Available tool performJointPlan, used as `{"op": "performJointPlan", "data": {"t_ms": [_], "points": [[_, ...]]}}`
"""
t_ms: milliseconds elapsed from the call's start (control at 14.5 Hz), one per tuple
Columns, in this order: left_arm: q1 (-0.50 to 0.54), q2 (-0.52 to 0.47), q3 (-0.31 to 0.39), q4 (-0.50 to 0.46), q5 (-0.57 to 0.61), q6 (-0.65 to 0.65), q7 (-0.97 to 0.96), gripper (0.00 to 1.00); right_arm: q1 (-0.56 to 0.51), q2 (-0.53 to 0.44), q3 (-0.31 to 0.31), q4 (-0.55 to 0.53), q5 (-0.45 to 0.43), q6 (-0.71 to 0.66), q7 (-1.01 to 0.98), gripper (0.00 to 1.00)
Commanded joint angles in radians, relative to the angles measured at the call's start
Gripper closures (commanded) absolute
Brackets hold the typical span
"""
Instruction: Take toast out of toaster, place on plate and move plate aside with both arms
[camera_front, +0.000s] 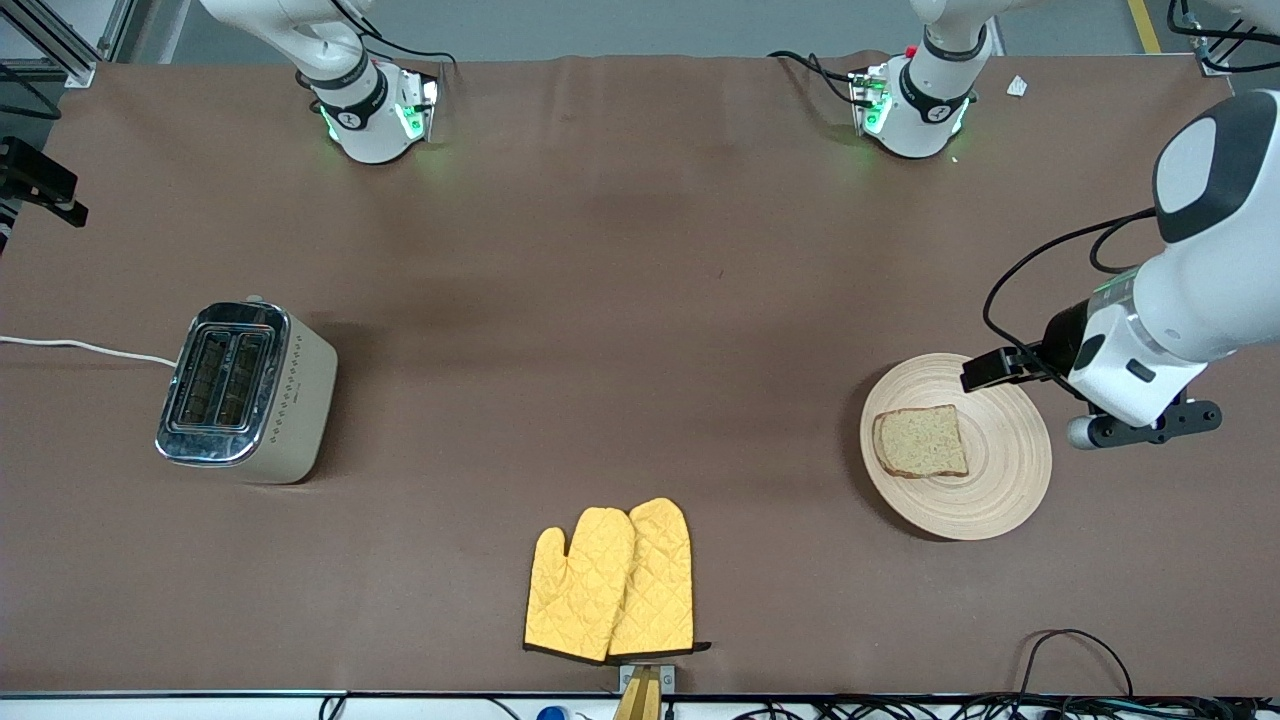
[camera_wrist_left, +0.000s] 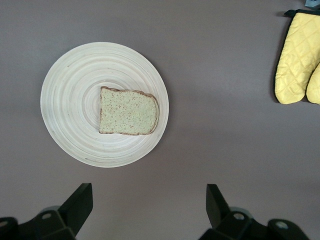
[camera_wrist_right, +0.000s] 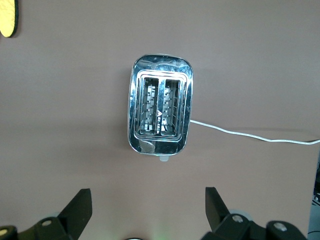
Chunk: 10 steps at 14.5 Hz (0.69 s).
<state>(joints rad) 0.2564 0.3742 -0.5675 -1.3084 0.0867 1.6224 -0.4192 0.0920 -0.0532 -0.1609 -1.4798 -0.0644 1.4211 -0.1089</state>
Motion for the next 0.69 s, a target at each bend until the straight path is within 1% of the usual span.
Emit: {"op": "performJointPlan", "data": {"t_ms": [0,138,206,344,482,551,619], "points": [[-0.090,-0.105,0.101,-0.029,0.028,-0.016,0.029,0.00,-0.014,-0.013,0.006,-0.005,0.011,-0.008,-0.005,0.00],[-0.182,-0.161,0.225,-0.037,0.018,-0.074,0.080,0.00,-0.012,-0.019,0.007,-0.004,0.009,-0.030,-0.006,0.00],[-0.215,-0.191,0.274,-0.038,0.015,-0.099,0.141,0.00,-0.014,-0.019,0.007,-0.004,0.011,-0.042,-0.005,0.00],[-0.242,-0.245,0.351,-0.067,0.011,-0.128,0.279,0.00,-0.014,-0.019,0.006,-0.005,0.009,-0.044,-0.006,0.00],[-0.261,-0.317,0.423,-0.144,-0.033,-0.133,0.374,0.00,-0.014,-0.020,0.007,-0.004,0.009,-0.044,-0.006,0.00],[-0.281,-0.355,0.464,-0.188,-0.042,-0.134,0.385,0.00,-0.014,-0.020,0.007,-0.004,0.009,-0.045,-0.006,0.00],[-0.305,-0.392,0.484,-0.231,-0.044,-0.134,0.385,0.00,-0.014,-0.020,0.007,-0.004,0.009,-0.044,-0.006,0.00]]}}
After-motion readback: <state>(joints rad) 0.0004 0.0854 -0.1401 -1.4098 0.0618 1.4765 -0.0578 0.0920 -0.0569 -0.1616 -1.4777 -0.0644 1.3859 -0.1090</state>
